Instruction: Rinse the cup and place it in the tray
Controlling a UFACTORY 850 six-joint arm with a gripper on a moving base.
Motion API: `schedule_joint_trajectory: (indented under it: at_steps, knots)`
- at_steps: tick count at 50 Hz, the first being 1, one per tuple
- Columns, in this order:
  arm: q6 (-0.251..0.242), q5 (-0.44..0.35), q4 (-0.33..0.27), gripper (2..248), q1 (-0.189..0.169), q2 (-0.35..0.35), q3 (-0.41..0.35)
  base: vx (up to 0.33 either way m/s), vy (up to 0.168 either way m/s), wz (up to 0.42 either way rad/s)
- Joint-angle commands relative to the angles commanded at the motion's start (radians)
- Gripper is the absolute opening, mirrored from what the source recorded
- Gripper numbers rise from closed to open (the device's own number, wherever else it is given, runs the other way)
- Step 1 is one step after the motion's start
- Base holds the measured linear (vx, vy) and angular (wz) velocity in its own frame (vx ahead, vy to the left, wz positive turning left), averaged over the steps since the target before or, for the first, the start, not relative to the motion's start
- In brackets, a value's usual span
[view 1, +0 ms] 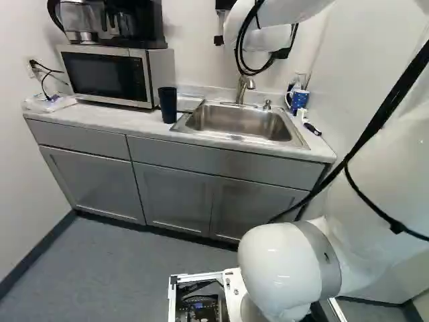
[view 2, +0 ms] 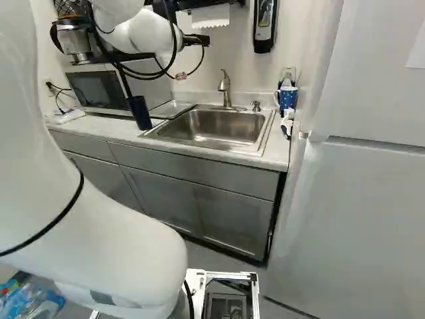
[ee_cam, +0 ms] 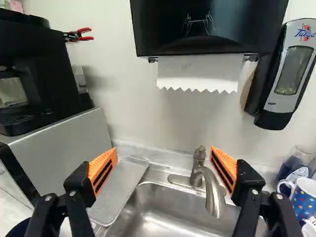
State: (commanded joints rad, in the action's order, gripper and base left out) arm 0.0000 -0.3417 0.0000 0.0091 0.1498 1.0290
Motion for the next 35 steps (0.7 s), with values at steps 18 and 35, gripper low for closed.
schedule_joint_trajectory:
  at_steps: [18,35]
  knots:
    - [0.0,0.021,0.0,247,0.0,-0.06,0.056,0.0,0.0,0.0]
    - [0.0,0.069,0.0,247,-0.003,-0.102,0.097,0.0,0.0,0.0]
